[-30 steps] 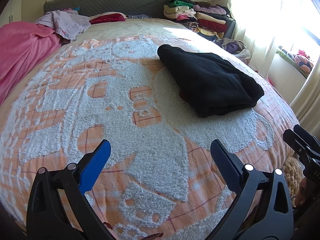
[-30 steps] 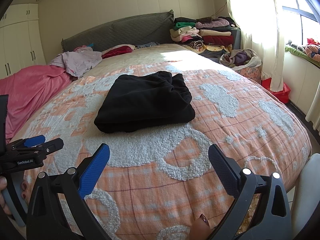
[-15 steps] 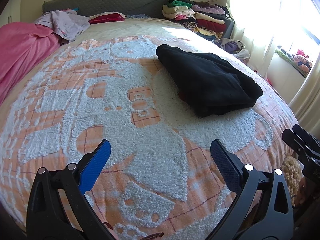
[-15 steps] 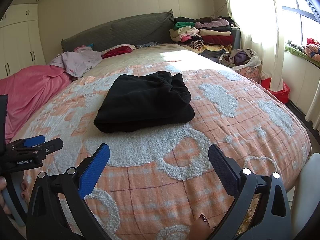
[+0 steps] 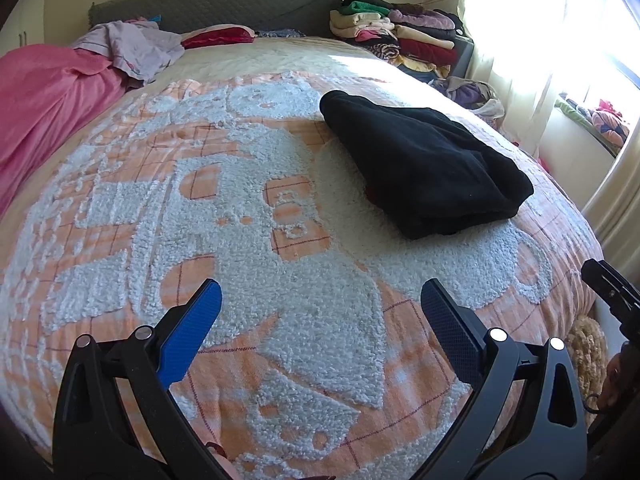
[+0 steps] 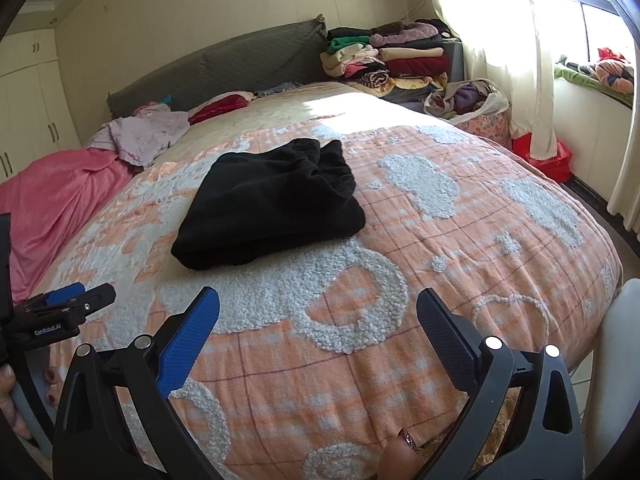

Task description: Fold small clothes

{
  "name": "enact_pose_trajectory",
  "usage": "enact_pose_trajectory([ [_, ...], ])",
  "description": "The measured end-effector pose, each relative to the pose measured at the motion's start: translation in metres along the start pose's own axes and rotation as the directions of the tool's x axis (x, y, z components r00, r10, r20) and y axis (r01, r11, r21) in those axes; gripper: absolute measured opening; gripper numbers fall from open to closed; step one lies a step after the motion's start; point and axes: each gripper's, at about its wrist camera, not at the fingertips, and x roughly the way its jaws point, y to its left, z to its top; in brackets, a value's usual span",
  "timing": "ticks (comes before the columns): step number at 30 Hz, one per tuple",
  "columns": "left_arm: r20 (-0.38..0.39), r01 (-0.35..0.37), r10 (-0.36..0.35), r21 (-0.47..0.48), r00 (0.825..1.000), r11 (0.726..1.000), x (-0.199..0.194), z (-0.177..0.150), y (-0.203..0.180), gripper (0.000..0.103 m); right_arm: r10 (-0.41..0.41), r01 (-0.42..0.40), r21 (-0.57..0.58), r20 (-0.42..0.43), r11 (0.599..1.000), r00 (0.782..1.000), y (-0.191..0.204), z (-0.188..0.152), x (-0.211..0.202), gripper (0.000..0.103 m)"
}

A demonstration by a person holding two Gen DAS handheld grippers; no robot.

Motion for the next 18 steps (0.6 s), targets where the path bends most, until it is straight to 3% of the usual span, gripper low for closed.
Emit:
enact_pose_trajectory([
  [5,0.013,-0.008,0.009,-0.061,1.000,0.998,-0.001,0.007,0.023,0.094,-0.106,0.103,0.080,0.037,0.992,0.994,-0.051,0.004,-0.020,0.098],
  [9,-0.020,-0.086,0.083,-0.157,0.996,0.984,0.004,0.026,0.071,0.094,-0.268,0.252,0.202,0.056,0.946,0.962,-0.128,0.008,-0.043,0.098],
  [11,-0.055,-0.149,0.140,-0.215,0.989,0.965,0.004,0.041,0.112,0.094,-0.383,0.361,0.259,0.037,0.896,0.923,-0.175,0.008,-0.053,0.098],
  [13,-0.085,-0.233,0.218,-0.244,0.972,0.941,0.002,0.056,0.153,0.094,-0.510,0.485,0.318,-0.007,0.814,0.860,-0.233,0.004,-0.062,0.098],
  [15,-0.127,-0.340,0.316,-0.277,0.940,0.899,0.000,0.071,0.207,0.094,-0.620,0.599,0.370,-0.074,0.710,0.781,-0.290,-0.003,-0.067,0.098],
  [17,-0.154,-0.441,0.413,-0.311,0.898,0.842,-0.003,0.082,0.263,0.094,-0.672,0.668,0.418,-0.165,0.615,0.722,-0.348,-0.015,-0.067,0.098],
  [18,-0.163,-0.471,0.442,-0.335,0.882,0.816,-0.005,0.085,0.291,0.094,-0.695,0.710,0.436,-0.227,0.554,0.682,-0.378,-0.022,-0.066,0.098],
])
